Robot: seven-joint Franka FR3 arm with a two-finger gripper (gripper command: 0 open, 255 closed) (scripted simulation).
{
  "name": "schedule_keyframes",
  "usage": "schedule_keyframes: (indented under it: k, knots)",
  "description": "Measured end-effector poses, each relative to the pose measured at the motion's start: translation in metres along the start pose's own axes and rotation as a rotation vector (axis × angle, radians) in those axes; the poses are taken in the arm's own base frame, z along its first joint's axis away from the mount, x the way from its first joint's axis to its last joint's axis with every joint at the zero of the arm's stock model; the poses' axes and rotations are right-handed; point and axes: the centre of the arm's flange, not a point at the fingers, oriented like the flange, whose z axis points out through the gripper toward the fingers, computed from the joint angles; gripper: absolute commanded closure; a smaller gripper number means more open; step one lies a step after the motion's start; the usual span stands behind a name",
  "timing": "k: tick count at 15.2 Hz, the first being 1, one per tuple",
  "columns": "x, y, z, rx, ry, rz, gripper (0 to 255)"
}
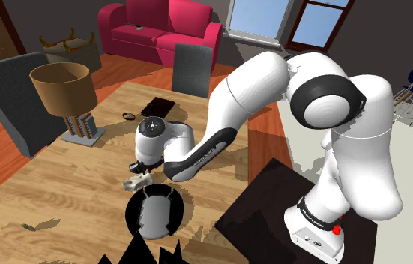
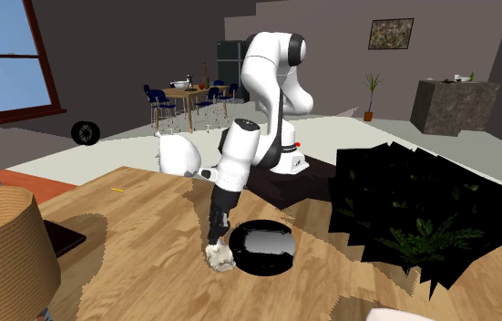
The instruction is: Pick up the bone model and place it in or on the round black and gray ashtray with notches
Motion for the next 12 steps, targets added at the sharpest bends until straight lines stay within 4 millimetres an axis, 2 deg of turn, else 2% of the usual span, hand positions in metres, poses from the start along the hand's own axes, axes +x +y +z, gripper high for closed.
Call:
schedule_keyframes:
  k: [12]
  knots:
    - [0.018,-0.001,-0.052,-0.002,-0.002,-0.001,255]
